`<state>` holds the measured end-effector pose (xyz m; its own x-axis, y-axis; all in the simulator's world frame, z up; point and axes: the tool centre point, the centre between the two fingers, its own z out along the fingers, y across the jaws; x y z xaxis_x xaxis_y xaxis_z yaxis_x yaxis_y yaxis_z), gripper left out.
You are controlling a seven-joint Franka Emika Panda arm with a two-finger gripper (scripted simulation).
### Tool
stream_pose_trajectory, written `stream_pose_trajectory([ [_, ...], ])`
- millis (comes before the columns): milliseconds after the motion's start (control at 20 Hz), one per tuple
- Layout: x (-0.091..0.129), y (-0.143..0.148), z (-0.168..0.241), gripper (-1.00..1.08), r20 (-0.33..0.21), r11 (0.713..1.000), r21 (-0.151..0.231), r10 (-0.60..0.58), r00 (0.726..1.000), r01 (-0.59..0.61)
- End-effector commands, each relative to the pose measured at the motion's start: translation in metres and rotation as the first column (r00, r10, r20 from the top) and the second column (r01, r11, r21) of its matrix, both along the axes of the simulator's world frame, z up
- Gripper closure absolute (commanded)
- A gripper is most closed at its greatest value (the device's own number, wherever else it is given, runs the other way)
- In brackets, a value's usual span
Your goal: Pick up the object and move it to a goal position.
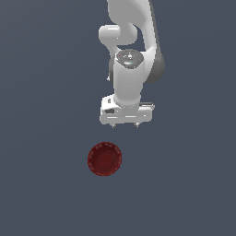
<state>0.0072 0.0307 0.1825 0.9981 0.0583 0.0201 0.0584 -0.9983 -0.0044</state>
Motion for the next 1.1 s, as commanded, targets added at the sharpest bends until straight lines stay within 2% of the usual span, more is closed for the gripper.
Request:
stream_pose_trajectory([
  [0, 0.000, 0.000, 0.000, -0.20, 0.000, 1.000, 0.000, 0.000, 1.000, 0.000],
  [350, 0.002, 0.019, 0.007, -0.20, 0.014, 1.000, 0.011, 0.020, 1.000, -0.020],
  [600, 0.002, 0.019, 0.005, -0.20, 0.011, 1.000, 0.006, 0.025, 1.000, -0.025],
  [850, 0.007, 0.017, -0.004, -0.20, -0.006, 0.998, -0.025, 0.053, 0.999, -0.053],
  [1050, 0.013, 0.014, -0.017, -0.20, -0.033, 0.993, -0.069, 0.093, 0.995, -0.095],
])
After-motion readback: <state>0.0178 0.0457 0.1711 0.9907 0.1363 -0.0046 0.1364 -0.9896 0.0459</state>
